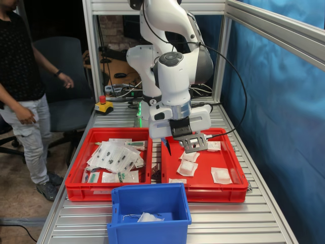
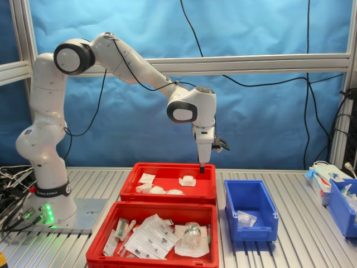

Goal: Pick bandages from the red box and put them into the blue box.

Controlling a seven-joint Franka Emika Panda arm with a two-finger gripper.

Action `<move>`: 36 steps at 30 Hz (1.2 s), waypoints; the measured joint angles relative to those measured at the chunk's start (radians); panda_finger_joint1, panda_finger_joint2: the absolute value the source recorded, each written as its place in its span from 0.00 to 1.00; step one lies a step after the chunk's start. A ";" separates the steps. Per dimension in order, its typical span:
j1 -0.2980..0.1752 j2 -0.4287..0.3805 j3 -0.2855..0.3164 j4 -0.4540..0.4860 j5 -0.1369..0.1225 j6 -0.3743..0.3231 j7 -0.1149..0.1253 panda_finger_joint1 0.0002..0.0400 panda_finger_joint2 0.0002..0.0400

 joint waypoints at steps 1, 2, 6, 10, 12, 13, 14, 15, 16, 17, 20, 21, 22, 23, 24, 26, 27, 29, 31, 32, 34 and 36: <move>0.000 0.000 0.000 0.000 0.000 0.000 0.000 1.00 1.00; 0.000 0.000 0.000 0.000 0.000 0.000 0.000 1.00 1.00; 0.000 0.000 0.000 0.001 -0.001 0.000 0.000 1.00 1.00; 0.000 0.000 0.000 0.006 -0.002 0.000 0.000 1.00 1.00; 0.000 0.000 0.000 0.011 -0.002 0.000 0.000 1.00 1.00; 0.000 0.000 0.000 0.012 -0.003 0.000 0.000 1.00 1.00; 0.000 0.000 0.000 0.014 -0.003 0.000 0.000 1.00 1.00; 0.000 0.000 0.000 0.015 -0.003 0.000 0.000 1.00 1.00; 0.000 0.000 0.000 0.019 -0.003 0.000 0.000 1.00 1.00; 0.000 0.000 0.000 0.020 -0.003 0.000 0.000 1.00 1.00; 0.000 0.000 0.000 0.023 -0.003 0.000 0.000 1.00 1.00; 0.000 0.000 0.000 0.024 -0.003 0.000 0.000 1.00 1.00; 0.000 0.000 0.000 0.024 -0.003 0.000 0.000 1.00 1.00; 0.000 0.000 0.000 0.025 -0.004 0.000 0.000 1.00 1.00; 0.000 0.000 0.000 0.025 -0.004 0.000 0.000 1.00 1.00; 0.000 0.000 0.000 0.026 -0.004 0.000 0.000 1.00 1.00; 0.000 0.000 0.000 0.026 -0.004 0.000 0.000 1.00 1.00; 0.000 0.000 0.000 0.026 -0.004 0.000 0.000 1.00 1.00; 0.000 0.000 0.000 0.026 -0.004 0.000 0.000 1.00 1.00; 0.000 0.000 0.000 0.026 -0.004 0.000 0.000 1.00 1.00; 0.000 0.000 0.000 0.026 -0.004 0.000 0.000 1.00 1.00; 0.000 0.000 0.000 0.026 -0.004 0.000 0.000 1.00 1.00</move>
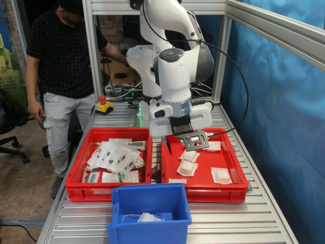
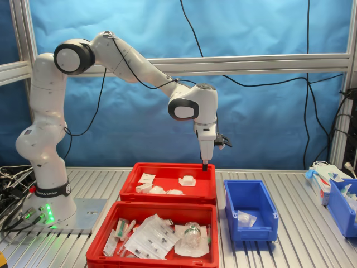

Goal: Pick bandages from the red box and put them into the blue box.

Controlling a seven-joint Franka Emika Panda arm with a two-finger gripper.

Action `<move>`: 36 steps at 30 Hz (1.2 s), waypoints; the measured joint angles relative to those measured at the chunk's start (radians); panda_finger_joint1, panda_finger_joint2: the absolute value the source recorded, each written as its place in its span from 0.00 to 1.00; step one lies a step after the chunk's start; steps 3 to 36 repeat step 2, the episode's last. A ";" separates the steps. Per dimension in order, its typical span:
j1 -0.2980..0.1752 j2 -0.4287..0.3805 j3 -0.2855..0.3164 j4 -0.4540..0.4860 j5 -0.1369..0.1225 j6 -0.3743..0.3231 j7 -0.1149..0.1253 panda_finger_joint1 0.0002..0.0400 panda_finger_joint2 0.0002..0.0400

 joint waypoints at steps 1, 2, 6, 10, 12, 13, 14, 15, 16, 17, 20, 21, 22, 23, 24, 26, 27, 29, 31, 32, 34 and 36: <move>0.000 0.000 0.000 0.000 0.000 0.000 0.000 1.00 1.00; 0.000 0.000 0.000 0.000 0.000 0.000 0.000 1.00 1.00; 0.000 0.000 0.000 0.000 0.000 0.000 0.000 1.00 1.00; 0.000 0.000 0.000 0.000 0.000 0.000 0.000 1.00 1.00; 0.000 0.000 0.000 0.000 0.000 0.000 0.000 1.00 1.00; 0.000 0.000 0.000 0.000 0.000 0.000 0.000 1.00 1.00; 0.000 0.000 0.000 0.000 0.000 0.000 0.000 1.00 1.00; 0.000 0.000 0.000 0.000 0.000 0.000 0.000 1.00 1.00; 0.000 0.000 0.000 0.000 0.000 0.000 0.000 1.00 1.00; 0.000 0.000 0.000 0.000 0.000 0.000 0.000 1.00 1.00; 0.000 0.000 0.000 0.000 0.000 0.000 0.000 1.00 1.00; 0.000 0.000 0.000 0.000 0.000 0.000 0.000 1.00 1.00; 0.000 0.000 0.000 0.000 0.000 0.000 0.000 1.00 1.00; 0.000 0.000 0.000 0.000 0.000 0.000 0.000 1.00 1.00; 0.000 0.000 0.000 0.000 0.000 0.000 0.000 1.00 1.00; 0.000 0.000 0.000 0.000 0.000 0.000 0.000 1.00 1.00; 0.000 0.000 0.000 0.000 0.000 0.000 0.000 1.00 1.00; 0.000 0.000 0.000 0.000 0.000 0.000 0.000 1.00 1.00; 0.000 0.000 0.000 0.000 0.000 0.000 0.000 1.00 1.00; 0.000 0.000 0.000 0.000 0.000 0.000 0.000 1.00 1.00; 0.000 0.000 0.000 0.000 0.000 0.000 0.000 1.00 1.00; 0.000 0.000 0.000 0.000 0.000 0.000 0.000 1.00 1.00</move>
